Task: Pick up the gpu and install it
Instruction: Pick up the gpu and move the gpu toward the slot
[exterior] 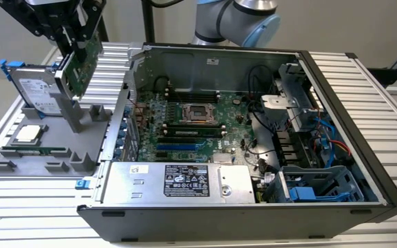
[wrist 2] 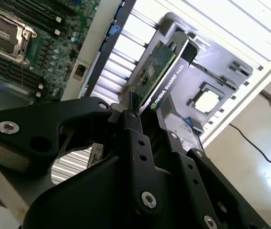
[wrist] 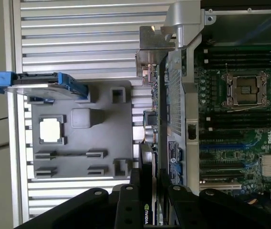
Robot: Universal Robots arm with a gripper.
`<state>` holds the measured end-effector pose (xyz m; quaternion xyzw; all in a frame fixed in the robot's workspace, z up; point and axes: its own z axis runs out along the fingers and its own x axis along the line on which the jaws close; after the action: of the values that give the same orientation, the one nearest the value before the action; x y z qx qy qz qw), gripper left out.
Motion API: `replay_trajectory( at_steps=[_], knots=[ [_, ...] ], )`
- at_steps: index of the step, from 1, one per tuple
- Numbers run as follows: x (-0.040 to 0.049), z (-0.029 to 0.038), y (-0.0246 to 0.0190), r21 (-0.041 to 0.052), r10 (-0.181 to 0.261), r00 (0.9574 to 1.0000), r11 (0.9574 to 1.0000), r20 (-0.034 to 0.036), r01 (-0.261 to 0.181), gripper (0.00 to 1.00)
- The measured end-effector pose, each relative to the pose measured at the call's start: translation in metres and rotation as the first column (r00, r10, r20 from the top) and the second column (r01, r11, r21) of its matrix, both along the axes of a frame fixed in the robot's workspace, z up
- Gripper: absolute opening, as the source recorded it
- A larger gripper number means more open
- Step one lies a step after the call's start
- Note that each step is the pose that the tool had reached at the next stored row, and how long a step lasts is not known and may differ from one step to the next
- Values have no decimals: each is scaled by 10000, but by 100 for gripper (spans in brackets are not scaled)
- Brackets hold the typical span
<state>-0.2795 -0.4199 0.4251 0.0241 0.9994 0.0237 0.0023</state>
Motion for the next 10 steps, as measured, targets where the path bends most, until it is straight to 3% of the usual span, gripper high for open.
replay_trajectory(
  at_steps=[10],
  knots=[
    [123, 0, 0, 0, 0, 10000, 10000, 1, 0, 0]
  ],
)
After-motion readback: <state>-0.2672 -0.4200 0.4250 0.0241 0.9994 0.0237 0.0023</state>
